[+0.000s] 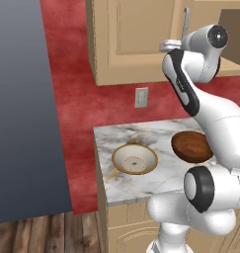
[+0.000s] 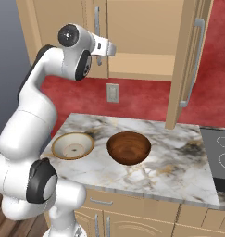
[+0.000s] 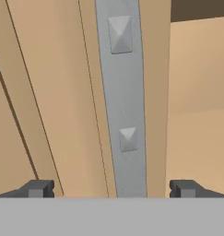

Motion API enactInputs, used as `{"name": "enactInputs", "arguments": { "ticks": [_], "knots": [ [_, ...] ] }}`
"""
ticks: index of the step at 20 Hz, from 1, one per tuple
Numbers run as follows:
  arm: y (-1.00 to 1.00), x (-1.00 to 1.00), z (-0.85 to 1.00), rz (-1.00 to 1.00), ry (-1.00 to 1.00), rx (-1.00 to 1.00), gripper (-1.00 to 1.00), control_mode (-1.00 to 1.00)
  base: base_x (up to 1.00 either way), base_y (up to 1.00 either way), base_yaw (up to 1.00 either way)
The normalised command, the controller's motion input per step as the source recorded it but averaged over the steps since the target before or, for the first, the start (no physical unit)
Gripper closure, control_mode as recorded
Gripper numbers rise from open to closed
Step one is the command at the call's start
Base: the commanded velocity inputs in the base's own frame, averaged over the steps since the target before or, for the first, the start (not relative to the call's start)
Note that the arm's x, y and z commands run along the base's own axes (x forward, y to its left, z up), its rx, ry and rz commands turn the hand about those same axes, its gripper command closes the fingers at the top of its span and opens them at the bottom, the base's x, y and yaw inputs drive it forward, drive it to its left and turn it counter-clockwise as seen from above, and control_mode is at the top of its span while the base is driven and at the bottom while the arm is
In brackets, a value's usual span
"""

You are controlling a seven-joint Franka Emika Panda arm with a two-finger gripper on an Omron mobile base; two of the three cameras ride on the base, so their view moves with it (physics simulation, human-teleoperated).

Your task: Open the cabinet. Pick the bowls from the counter and place them in the cabinet. Then close the cabinet.

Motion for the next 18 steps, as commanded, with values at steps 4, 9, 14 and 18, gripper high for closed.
{"name": "enactInputs", "arguments": {
  "ticks": [4, 9, 14, 18],
  "knots": [
    [0.0, 0.19, -0.05, 0.04, 0.0, 0.01, -1.0, -1.0, 0.0, 0.0, 0.0],
    [0.0, 0.19, -0.09, 0.04, 0.0, 0.01, -1.0, -1.0, 0.0, 0.0, 0.0],
    [0.0, 0.23, -0.17, 0.01, 0.0, 0.0, 1.0, -1.0, 0.0, 0.0, 0.0],
    [0.0, 0.26, -0.08, 0.0, 0.06, 0.0, 1.0, -1.0, 0.0, 0.0, 0.0]
  ]
}}
